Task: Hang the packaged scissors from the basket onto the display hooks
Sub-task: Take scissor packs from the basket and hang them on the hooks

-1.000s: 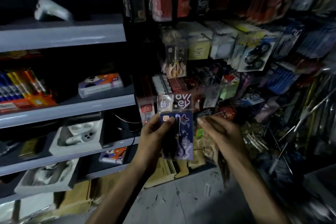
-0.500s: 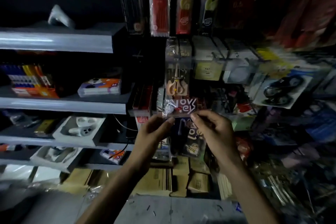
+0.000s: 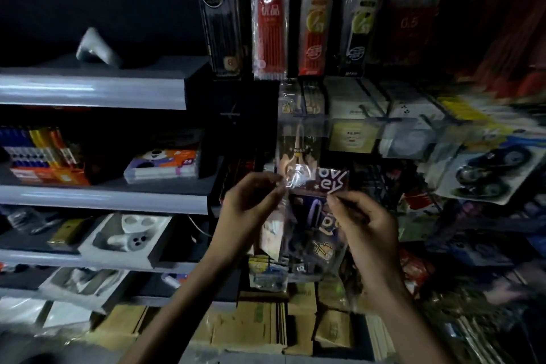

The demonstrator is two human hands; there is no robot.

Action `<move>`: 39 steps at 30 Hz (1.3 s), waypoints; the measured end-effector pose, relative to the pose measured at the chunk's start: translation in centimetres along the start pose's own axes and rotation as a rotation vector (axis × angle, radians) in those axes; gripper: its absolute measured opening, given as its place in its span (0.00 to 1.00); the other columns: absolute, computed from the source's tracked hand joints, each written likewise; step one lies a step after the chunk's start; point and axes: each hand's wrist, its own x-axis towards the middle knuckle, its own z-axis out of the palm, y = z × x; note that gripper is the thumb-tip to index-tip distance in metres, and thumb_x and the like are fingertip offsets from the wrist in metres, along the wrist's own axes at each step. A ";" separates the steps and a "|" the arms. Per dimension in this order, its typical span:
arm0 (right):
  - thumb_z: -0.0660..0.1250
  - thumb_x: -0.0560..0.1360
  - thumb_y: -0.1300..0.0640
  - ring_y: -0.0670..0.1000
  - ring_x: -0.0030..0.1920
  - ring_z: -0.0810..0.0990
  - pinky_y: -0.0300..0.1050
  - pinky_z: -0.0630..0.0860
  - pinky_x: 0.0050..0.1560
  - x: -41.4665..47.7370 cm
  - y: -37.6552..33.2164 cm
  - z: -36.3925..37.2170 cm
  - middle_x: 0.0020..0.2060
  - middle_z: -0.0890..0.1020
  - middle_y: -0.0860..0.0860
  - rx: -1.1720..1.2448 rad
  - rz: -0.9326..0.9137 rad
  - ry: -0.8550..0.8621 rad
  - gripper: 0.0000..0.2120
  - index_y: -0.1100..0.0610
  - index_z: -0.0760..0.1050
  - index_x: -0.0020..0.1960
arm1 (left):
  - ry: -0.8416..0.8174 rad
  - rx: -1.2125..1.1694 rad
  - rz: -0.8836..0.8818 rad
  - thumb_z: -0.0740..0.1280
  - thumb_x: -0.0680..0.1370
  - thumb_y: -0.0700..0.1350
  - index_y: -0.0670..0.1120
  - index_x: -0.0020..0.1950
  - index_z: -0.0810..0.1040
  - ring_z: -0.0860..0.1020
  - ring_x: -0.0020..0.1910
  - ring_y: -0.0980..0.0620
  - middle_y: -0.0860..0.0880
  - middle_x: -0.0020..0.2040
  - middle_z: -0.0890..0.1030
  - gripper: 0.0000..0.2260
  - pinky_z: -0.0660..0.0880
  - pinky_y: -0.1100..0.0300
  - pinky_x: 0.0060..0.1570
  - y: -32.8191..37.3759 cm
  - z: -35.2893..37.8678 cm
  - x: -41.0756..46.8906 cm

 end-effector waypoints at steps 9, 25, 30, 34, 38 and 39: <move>0.73 0.78 0.54 0.49 0.47 0.86 0.48 0.82 0.49 1.3 2.4 0.4 0.43 0.88 0.48 -0.069 0.045 0.212 0.04 0.53 0.84 0.51 | 0.016 -0.035 0.000 0.72 0.81 0.44 0.45 0.63 0.81 0.86 0.51 0.49 0.46 0.52 0.87 0.11 0.80 0.55 0.52 2.4 -0.3 6.0; 0.75 0.76 0.56 0.45 0.45 0.85 0.37 0.78 0.44 5.5 1.6 3.8 0.42 0.88 0.48 0.103 0.061 0.230 0.05 0.55 0.85 0.50 | -0.075 -0.142 0.071 0.66 0.84 0.42 0.47 0.67 0.81 0.83 0.51 0.47 0.40 0.54 0.85 0.12 0.78 0.40 0.64 5.6 -0.3 5.7; 0.74 0.77 0.55 0.45 0.46 0.85 0.38 0.78 0.45 7.0 0.4 5.1 0.44 0.88 0.48 0.151 0.087 0.214 0.06 0.55 0.85 0.52 | -0.033 0.006 0.187 0.66 0.84 0.38 0.48 0.65 0.81 0.83 0.50 0.52 0.34 0.53 0.81 0.12 0.79 0.58 0.52 6.2 -0.1 6.3; 0.75 0.76 0.50 0.45 0.48 0.86 0.43 0.81 0.50 8.1 -0.4 5.8 0.44 0.88 0.46 0.151 0.095 0.213 0.08 0.53 0.85 0.52 | -0.057 0.057 0.195 0.66 0.84 0.38 0.50 0.65 0.81 0.82 0.50 0.53 0.40 0.48 0.81 0.12 0.76 0.62 0.51 6.3 -0.2 6.5; 0.75 0.76 0.50 0.46 0.48 0.86 0.44 0.81 0.50 8.6 -0.8 6.0 0.44 0.88 0.47 0.144 0.108 0.206 0.09 0.54 0.85 0.52 | -0.058 0.083 0.207 0.66 0.84 0.40 0.53 0.65 0.82 0.82 0.52 0.52 0.43 0.48 0.82 0.13 0.77 0.58 0.57 6.2 -0.5 6.4; 0.75 0.76 0.50 0.46 0.48 0.86 0.45 0.82 0.51 8.7 -0.9 6.0 0.45 0.88 0.47 0.146 0.106 0.208 0.09 0.54 0.85 0.53 | -0.060 0.087 0.213 0.66 0.85 0.40 0.53 0.66 0.82 0.82 0.52 0.53 0.41 0.50 0.82 0.13 0.77 0.57 0.58 6.2 -0.6 6.4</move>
